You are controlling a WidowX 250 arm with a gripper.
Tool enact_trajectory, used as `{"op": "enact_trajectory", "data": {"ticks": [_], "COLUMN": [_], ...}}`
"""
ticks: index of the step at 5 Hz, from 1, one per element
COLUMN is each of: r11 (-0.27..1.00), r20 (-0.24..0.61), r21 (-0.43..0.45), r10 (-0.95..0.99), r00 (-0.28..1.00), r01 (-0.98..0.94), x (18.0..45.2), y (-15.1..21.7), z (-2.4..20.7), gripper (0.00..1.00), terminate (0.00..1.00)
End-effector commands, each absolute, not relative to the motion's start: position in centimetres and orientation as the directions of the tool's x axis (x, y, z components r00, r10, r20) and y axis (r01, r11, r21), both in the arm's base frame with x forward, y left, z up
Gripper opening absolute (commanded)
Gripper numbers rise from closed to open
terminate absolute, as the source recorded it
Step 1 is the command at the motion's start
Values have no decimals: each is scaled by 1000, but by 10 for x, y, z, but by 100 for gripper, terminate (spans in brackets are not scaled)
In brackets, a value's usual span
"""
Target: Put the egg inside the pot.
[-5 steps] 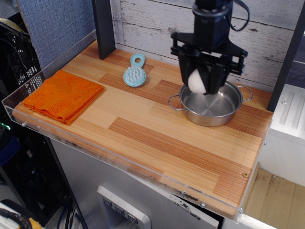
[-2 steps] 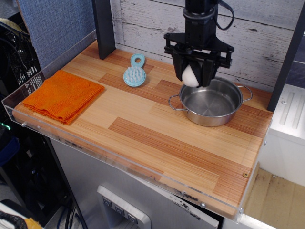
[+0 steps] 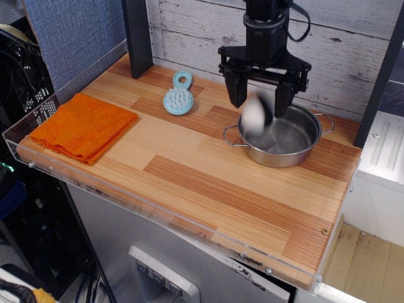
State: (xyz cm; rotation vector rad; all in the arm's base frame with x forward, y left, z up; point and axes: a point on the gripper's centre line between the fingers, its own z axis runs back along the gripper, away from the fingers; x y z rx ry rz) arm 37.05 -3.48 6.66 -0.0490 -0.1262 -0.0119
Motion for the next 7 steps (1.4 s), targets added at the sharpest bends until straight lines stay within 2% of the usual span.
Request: {"op": "enact_trajectory", "data": {"ticks": [1,2,3,4,5,7], "r11": [994,992,991,995,998,998], "r20": [246,298,294,282,266,204], "r21": [-91,-116,-123,-95,-62,22], "r10": [-40,-21,-12,11,-6,-62], "r00": [968,954,956,959,964,977], "r01": [65,58,50,16,24,59], "x": [360,344,322,296,284,287], "y": [-45,-35,-21,-3,2,8], "z": [119,169,211,226,228,214], "gripper": [100,100,100,100,100,100], "terminate": [0,0,0,0,0,0]}}
